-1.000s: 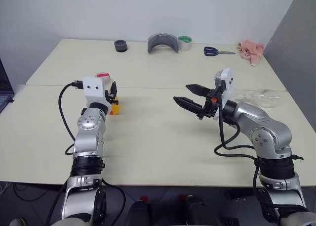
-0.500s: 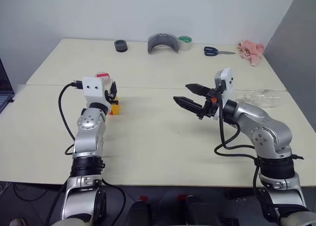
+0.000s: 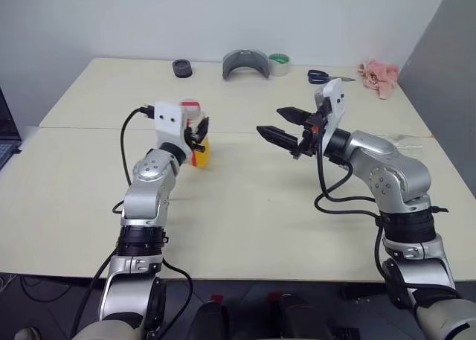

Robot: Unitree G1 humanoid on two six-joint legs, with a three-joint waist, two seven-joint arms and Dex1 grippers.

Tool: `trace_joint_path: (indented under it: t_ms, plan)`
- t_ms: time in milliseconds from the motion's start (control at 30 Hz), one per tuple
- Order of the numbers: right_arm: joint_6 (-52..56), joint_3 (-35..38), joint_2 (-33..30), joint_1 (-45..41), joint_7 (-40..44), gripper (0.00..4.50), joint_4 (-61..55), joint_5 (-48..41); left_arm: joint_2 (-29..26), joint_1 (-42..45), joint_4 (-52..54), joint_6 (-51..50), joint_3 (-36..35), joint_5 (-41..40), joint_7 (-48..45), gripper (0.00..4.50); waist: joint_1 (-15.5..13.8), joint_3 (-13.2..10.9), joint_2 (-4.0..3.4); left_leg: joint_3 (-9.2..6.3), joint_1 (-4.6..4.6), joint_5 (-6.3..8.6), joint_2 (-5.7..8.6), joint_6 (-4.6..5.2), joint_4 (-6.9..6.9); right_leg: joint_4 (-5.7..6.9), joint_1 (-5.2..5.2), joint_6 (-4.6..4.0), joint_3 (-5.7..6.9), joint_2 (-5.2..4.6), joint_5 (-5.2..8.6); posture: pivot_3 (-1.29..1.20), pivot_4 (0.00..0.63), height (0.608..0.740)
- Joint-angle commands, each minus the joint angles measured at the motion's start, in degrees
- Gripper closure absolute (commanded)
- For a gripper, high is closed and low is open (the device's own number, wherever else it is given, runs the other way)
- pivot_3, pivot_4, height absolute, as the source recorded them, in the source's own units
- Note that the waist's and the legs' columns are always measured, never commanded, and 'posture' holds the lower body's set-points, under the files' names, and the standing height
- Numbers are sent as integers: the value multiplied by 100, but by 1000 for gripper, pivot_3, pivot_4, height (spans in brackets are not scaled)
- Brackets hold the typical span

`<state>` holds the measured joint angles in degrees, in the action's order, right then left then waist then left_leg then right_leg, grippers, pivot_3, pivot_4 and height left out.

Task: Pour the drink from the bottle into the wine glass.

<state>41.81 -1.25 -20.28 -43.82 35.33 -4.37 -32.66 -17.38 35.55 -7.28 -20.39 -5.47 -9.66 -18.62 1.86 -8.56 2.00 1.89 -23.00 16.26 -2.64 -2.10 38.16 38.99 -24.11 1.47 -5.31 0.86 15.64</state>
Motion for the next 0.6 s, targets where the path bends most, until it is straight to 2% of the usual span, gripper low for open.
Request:
trace_joint_path:
  t_ms: [33, 367, 600]
  plan:
    - [-62, 84, 60, -277, 31, 0, 41, 4, -7, 287, 252, -1, 93, -226, -363, 2656, 0, 0, 0, -1, 0, 0, -1, 0, 0, 0, 1, 0, 1, 0, 0, 0, 150, 740]
    - [-158, -15, 343, -781, 30, 0, 437, 192, 98, 486, 813, -706, 364, -915, -1185, 2656, 2, -1, -2, 0, -2, 0, -1, 0, 0, 0, -2, 0, -1, 0, 0, 0, 150, 740]
    - [-192, -98, 509, -939, 1, 0, 598, 428, 29, 430, 1167, -905, 526, -1002, -1494, 2656, 0, -2, -4, 0, -2, 0, -2, 0, 0, 0, -2, 0, -2, 0, 0, 0, 150, 740]
